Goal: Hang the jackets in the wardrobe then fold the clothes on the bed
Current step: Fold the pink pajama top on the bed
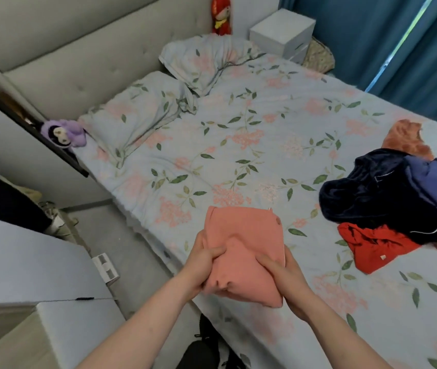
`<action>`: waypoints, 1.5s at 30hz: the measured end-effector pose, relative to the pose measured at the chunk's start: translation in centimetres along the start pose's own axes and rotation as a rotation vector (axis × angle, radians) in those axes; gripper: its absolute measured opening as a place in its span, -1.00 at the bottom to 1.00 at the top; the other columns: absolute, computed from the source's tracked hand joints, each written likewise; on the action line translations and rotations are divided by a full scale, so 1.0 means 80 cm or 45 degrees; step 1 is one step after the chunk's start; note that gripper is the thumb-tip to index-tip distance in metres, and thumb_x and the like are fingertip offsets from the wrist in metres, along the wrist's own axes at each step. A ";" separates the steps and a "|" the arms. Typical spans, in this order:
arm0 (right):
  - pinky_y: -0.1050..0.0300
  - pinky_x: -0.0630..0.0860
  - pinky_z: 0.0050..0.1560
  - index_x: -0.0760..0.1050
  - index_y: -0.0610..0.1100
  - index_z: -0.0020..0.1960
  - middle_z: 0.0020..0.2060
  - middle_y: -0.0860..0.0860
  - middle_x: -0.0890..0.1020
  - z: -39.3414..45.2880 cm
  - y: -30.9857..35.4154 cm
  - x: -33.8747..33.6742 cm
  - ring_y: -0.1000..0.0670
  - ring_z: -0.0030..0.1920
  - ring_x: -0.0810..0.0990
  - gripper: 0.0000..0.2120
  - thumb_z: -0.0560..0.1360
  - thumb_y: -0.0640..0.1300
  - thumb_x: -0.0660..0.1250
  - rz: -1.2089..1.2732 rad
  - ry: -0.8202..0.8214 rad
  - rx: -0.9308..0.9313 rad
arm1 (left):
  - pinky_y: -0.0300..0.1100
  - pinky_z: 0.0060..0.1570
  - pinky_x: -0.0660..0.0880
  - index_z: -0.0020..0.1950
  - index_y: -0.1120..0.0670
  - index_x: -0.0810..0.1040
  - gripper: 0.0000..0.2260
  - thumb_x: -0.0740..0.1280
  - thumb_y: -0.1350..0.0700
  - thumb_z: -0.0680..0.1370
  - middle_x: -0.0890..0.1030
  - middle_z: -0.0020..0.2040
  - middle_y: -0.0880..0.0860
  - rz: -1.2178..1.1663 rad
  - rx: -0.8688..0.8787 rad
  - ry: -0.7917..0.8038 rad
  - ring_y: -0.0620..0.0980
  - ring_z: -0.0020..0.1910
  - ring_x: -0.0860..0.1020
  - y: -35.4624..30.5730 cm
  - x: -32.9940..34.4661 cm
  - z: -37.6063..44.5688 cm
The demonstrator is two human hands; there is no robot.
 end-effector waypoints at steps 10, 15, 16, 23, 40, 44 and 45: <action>0.16 0.58 -0.04 0.41 0.08 0.40 0.17 0.12 0.64 -0.063 0.108 0.104 0.09 0.12 0.65 -0.50 0.52 0.07 0.48 -0.219 0.293 -0.136 | -0.16 0.18 0.52 0.47 -0.05 0.30 -0.26 0.46 0.04 0.32 0.55 0.32 -0.04 0.017 0.266 -0.217 -0.10 0.24 0.55 -0.083 -0.093 -0.129; 0.11 0.63 -0.01 0.45 0.12 0.32 0.13 0.12 0.68 -0.060 0.161 0.195 0.08 0.07 0.70 -0.54 0.48 0.08 0.51 -0.280 0.433 -0.226 | 0.00 0.35 0.46 0.48 -0.03 0.31 -0.25 0.44 0.03 0.29 0.54 0.31 -0.05 -0.093 0.366 -0.408 -0.06 0.27 0.53 -0.126 -0.174 -0.145; 0.10 0.63 0.00 0.46 0.12 0.33 0.12 0.13 0.69 -0.059 0.170 0.215 0.09 0.07 0.70 -0.53 0.48 0.08 0.52 -0.294 0.454 -0.238 | 0.04 0.37 0.46 0.49 -0.03 0.31 -0.20 0.45 0.00 0.26 0.54 0.32 -0.05 -0.119 0.382 -0.441 -0.04 0.27 0.54 -0.137 -0.190 -0.149; 0.03 0.61 0.11 0.42 0.08 0.35 0.17 0.10 0.65 -0.047 0.240 0.351 0.05 0.14 0.66 -0.45 0.44 0.12 0.53 -0.371 0.519 -0.346 | 0.05 0.43 0.40 0.49 -0.04 0.27 -0.25 0.38 0.04 0.30 0.51 0.27 -0.10 -0.150 0.494 -0.562 -0.03 0.28 0.50 -0.214 -0.300 -0.160; -0.11 0.61 0.22 0.47 0.07 0.35 0.17 0.08 0.69 0.038 0.415 0.593 0.03 0.14 0.69 -0.37 0.33 0.14 0.57 -0.395 0.737 -0.541 | -0.03 0.38 0.44 0.40 -0.04 0.27 -0.44 0.44 0.20 0.50 0.52 0.27 -0.06 -0.226 0.679 -0.773 -0.09 0.23 0.53 -0.400 -0.509 -0.111; -0.02 0.62 0.16 0.48 0.09 0.33 0.16 0.09 0.69 0.059 0.464 0.666 0.05 0.13 0.68 -0.50 0.45 0.06 0.55 -0.405 0.841 -0.568 | 0.05 0.37 0.47 0.46 0.01 0.28 -0.32 0.45 0.08 0.39 0.56 0.25 -0.04 -0.241 0.707 -0.859 -0.06 0.23 0.56 -0.450 -0.563 -0.105; 0.00 0.62 0.15 0.48 0.08 0.32 0.15 0.09 0.69 0.065 0.477 0.686 0.05 0.12 0.68 -0.53 0.47 0.04 0.53 -0.405 0.864 -0.584 | 0.04 0.37 0.47 0.46 0.02 0.28 -0.35 0.45 0.11 0.41 0.56 0.24 -0.04 -0.250 0.715 -0.887 -0.06 0.22 0.56 -0.462 -0.578 -0.103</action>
Point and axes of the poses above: each hand's wrist, its own z-axis towards the middle knuckle, its own x-axis out of the palm, y = z × x, the point moved 3 cm from there along z, towards the middle knuckle
